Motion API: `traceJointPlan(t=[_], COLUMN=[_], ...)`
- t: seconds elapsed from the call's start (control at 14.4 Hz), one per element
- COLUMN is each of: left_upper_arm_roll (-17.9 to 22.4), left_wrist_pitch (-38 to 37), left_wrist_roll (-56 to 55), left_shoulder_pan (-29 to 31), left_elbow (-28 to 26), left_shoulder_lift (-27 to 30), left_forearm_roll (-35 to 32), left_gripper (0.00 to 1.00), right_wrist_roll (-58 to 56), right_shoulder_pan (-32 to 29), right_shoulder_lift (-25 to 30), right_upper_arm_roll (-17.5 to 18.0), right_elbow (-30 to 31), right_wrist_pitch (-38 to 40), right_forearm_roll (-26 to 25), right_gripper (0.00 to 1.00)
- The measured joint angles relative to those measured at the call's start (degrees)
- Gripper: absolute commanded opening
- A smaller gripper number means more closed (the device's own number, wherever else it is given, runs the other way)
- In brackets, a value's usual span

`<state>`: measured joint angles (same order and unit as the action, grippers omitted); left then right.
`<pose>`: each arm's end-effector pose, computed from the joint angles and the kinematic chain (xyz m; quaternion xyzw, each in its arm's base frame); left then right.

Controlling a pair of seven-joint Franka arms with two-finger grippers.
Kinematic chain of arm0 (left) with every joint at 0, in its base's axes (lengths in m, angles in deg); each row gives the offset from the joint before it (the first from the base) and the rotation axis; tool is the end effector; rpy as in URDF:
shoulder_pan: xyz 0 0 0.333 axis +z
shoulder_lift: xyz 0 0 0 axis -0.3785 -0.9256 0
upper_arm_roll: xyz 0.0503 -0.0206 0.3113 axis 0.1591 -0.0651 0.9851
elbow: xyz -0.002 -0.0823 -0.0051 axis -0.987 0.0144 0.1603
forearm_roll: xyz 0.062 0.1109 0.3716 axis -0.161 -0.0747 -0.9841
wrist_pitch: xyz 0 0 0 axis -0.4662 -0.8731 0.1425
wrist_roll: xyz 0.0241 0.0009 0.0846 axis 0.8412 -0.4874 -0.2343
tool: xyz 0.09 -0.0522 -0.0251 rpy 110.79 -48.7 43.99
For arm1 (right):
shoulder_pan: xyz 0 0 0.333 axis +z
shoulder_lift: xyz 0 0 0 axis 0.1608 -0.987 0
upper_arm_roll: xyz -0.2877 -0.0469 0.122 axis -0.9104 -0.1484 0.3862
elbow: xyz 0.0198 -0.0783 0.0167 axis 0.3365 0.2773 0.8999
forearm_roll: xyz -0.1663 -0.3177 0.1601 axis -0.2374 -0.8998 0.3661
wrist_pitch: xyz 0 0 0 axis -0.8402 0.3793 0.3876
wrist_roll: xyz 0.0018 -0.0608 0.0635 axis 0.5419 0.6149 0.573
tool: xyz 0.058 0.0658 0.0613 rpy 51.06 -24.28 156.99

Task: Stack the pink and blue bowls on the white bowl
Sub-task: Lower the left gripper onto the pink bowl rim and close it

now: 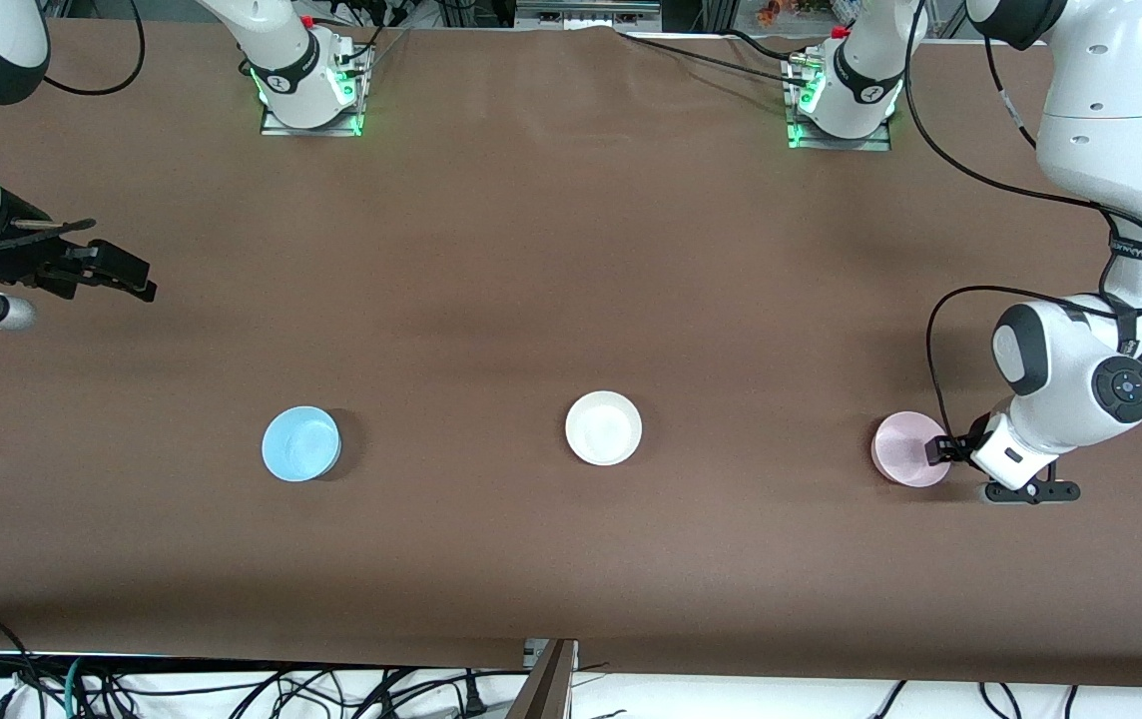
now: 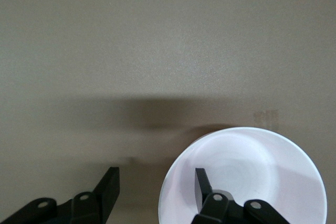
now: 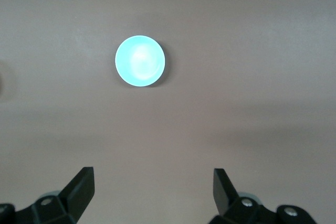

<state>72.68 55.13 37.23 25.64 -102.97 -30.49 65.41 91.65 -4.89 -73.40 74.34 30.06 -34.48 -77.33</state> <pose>0.6836 0.0805 0.2024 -0.9996 -0.0217 -0.0203 0.0028 0.5933 0.0206 0.5676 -0.9995 0.0214 0.0049 0.0215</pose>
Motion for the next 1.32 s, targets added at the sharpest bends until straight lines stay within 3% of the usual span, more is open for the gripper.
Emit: traceJointPlan(t=[0.55, 1.04, 1.32], left_upper_arm_roll=[0.0, 0.0, -0.4], left_wrist_pitch=[0.0, 0.1, 1.0], left_wrist_roll=[0.9, 1.0, 1.1], left_shoulder_pan=[0.0, 0.0, 0.0], left_elbow=[-3.7, -6.1, -7.1], left_shoulder_lift=[2.9, 4.4, 4.4], left_forearm_roll=[0.0, 0.0, 0.0], left_gripper=[0.37, 0.29, 0.17], right_wrist_roll=[0.0, 0.0, 0.0], right_shoulder_pan=[0.1, 0.1, 0.1], right_shoulder_lift=[0.0, 0.0, 0.0], right_upper_arm_roll=[0.7, 0.7, 0.8], right_elbow=[-0.1, -0.1, -0.1], right_wrist_pitch=[-0.1, -0.1, -0.9], right_forearm_roll=[0.0, 0.0, 0.0], right_gripper=[1.00, 1.00, 1.00])
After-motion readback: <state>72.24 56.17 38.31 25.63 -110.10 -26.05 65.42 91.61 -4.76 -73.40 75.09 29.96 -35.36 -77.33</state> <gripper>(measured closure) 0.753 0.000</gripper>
